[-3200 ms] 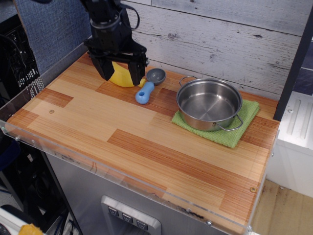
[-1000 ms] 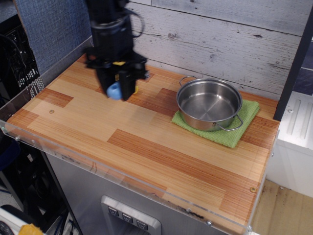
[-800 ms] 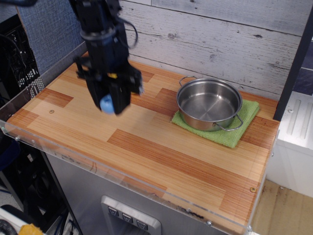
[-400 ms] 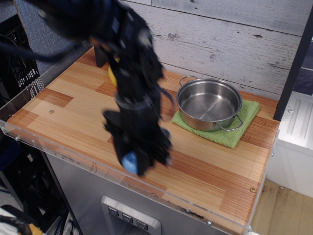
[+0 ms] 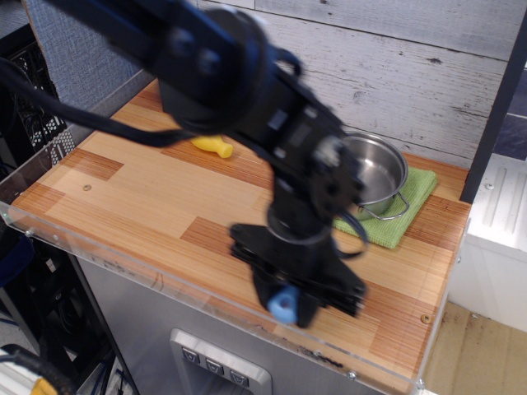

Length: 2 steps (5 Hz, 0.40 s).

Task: Place the blue spoon in front of the metal pot.

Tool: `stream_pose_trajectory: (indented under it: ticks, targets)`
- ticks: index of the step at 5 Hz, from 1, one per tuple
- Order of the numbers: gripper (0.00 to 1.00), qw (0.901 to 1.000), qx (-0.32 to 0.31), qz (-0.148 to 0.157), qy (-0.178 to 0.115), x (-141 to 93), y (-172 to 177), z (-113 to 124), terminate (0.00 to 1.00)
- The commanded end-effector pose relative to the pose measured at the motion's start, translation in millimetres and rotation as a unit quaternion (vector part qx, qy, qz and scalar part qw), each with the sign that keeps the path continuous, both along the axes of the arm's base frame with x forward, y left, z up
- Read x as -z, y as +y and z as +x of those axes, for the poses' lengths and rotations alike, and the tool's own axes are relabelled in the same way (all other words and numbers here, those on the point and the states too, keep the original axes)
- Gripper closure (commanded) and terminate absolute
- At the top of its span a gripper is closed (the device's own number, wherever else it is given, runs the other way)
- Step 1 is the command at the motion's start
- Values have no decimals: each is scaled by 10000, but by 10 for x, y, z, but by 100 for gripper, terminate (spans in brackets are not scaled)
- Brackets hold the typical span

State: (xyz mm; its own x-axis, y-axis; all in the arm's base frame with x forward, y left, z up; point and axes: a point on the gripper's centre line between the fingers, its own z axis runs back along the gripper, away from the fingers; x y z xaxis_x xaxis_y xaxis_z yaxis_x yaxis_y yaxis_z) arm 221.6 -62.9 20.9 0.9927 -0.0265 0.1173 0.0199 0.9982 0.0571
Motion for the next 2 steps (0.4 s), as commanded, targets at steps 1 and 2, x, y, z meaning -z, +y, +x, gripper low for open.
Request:
stream_pose_trajectory:
  ticks: [1,2]
  targets:
    - [100,9968,-593,-533,22,-10,94,264,0]
    - [100,9958,-655,-603,224,103,158,324,0]
